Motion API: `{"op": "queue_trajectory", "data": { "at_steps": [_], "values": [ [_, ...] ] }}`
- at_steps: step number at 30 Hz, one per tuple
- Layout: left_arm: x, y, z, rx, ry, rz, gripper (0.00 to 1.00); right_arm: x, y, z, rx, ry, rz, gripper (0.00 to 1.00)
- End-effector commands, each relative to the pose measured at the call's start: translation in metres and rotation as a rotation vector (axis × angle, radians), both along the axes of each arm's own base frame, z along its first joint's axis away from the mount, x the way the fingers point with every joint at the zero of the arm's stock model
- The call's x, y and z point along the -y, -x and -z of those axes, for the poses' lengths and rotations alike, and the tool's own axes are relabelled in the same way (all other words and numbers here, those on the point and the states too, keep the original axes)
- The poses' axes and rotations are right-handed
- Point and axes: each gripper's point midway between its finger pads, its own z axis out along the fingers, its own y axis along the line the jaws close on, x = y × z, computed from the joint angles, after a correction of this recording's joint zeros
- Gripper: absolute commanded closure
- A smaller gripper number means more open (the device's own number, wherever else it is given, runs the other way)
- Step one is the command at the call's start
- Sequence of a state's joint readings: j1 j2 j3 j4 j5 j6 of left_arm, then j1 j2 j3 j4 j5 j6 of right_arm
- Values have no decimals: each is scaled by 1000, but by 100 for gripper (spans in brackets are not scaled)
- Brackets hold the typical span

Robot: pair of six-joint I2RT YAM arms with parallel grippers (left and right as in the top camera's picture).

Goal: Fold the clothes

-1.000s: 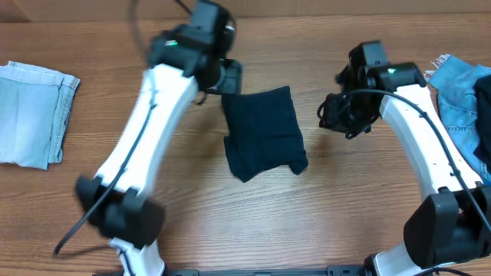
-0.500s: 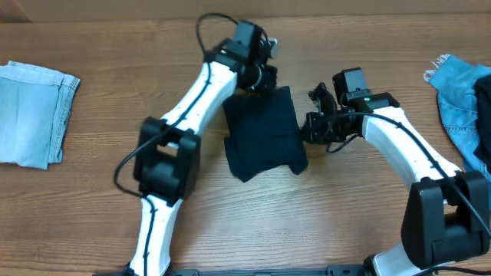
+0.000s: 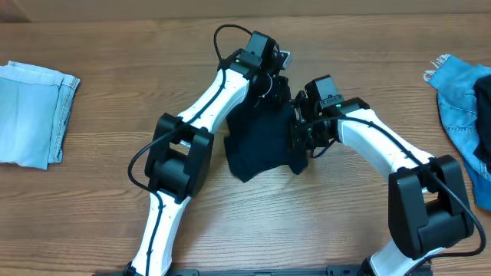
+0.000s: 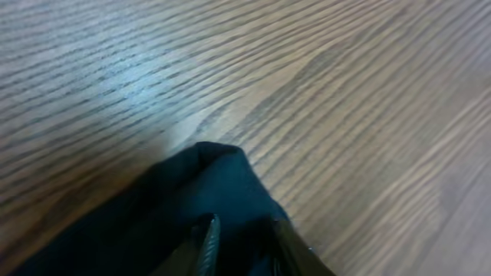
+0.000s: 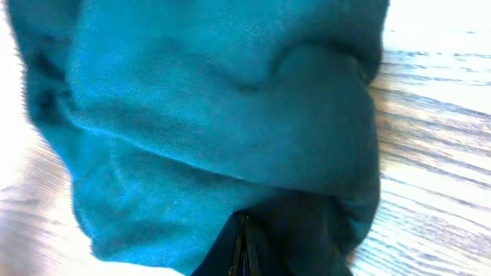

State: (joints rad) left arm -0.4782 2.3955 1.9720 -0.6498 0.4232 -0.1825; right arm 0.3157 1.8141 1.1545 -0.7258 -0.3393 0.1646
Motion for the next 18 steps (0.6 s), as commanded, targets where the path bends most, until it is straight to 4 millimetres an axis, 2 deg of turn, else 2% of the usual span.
{"op": "queue_trajectory", "data": {
  "at_steps": [1, 4, 9, 11, 13, 17, 18],
  "values": [
    [0, -3, 20, 3, -27, 9, 73, 12, 20, 22, -59, 52, 23, 96],
    [-2, -5, 21, 13, -38, 1, 72, 15, 34, 29, -100, 67, 19, 96],
    [-9, -16, 22, 56, -83, -33, 73, 13, 45, 30, -126, 80, -18, 96],
    [-15, -31, 20, 113, -111, -77, 71, 12, 44, 30, -119, 80, -26, 96],
    [-22, -46, 15, 158, -119, -127, 65, 12, 44, 30, -118, 80, -26, 96],
    [-53, -71, -1, 170, -103, -205, 63, 12, 44, 30, -118, 80, -26, 96],
    [-61, -75, -13, 147, -74, -204, 62, 13, 43, 30, -116, 84, -26, 96]
  ]
}}
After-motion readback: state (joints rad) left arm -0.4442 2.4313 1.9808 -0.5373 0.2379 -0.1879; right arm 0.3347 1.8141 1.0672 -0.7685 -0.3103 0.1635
